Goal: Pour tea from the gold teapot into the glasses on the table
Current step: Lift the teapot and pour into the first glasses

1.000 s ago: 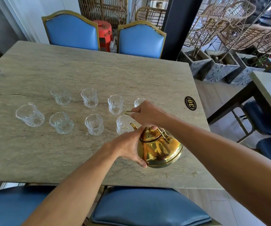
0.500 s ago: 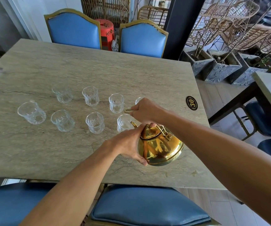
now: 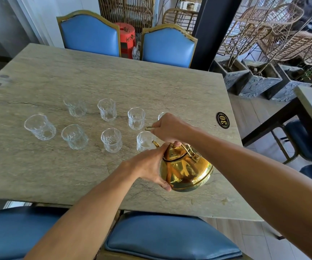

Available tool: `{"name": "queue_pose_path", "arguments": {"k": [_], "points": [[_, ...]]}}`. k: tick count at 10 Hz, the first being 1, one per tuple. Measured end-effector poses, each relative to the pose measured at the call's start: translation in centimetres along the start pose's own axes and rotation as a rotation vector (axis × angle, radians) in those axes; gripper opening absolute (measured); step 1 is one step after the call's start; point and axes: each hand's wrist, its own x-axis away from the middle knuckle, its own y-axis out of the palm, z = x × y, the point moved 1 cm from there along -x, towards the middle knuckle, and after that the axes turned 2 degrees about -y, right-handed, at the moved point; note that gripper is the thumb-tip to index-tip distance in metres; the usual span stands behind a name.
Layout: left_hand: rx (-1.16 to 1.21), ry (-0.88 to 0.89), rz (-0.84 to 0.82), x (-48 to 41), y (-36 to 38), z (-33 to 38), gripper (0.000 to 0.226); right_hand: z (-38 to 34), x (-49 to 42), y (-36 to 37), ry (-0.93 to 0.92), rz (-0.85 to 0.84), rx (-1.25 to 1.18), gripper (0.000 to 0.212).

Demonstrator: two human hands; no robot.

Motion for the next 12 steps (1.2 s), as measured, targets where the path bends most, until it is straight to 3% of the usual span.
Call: {"name": "queue_pose_path", "arguments": {"k": [6, 12], "points": [[0.019, -0.034, -0.005, 0.2, -0.2, 0.0, 0.150, -0.3, -0.1, -0.2, 0.003, -0.024, 0.004, 0.036], [-0.102, -0.016, -0.037, -0.1, -0.9, -1.0, 0.142, 0.9, 2.4, -0.5, -0.057, 0.098, -0.255, 0.036]]}}
